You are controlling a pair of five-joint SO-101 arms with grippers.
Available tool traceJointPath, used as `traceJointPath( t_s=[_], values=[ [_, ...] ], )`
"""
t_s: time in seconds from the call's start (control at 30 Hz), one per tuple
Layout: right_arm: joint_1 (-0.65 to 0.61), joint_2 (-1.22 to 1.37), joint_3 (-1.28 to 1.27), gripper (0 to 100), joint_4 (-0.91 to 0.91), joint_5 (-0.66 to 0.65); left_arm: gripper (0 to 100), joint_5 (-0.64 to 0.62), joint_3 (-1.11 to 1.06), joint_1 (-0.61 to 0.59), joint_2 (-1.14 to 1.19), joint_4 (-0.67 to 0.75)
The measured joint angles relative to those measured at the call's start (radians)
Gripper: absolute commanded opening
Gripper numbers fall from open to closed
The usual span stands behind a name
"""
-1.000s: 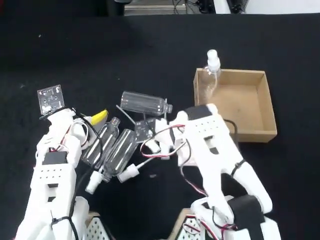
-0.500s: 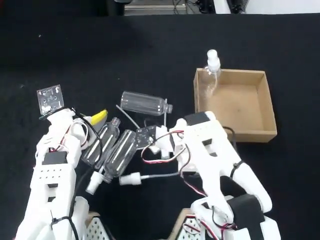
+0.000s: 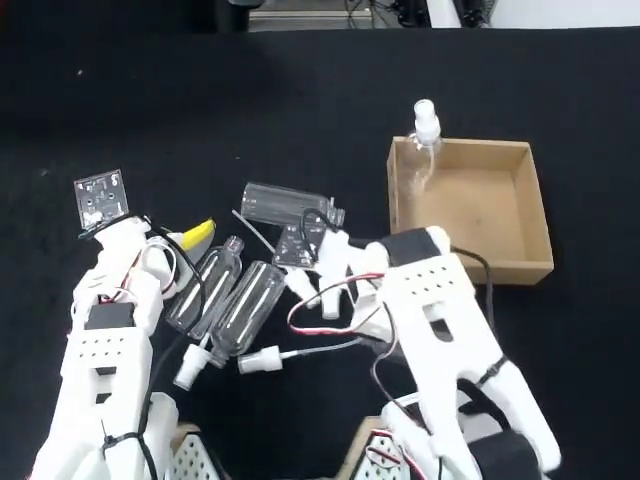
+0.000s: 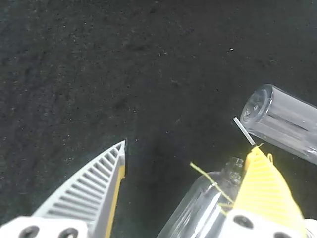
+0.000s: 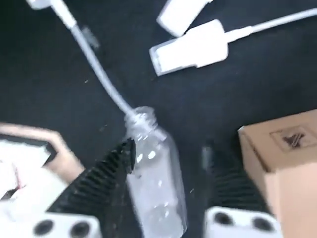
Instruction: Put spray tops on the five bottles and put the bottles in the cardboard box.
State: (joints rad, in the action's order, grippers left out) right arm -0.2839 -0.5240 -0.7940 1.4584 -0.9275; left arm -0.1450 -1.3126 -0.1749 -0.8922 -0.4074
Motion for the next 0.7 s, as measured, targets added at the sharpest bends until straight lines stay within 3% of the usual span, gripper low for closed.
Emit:
traceJointPath(
  t_s=[0.3, 0.7],
  values=[
    [0.087, -0.018, 0.0, 25.1, 0.184, -0.301, 36, 0.0, 0.0, 0.0, 0.0, 0.0],
    [0.163, -0.021, -0.255, 24.8, -0.006, -0.344, 36, 0.0, 0.0, 0.0, 0.0, 0.0]
  ],
)
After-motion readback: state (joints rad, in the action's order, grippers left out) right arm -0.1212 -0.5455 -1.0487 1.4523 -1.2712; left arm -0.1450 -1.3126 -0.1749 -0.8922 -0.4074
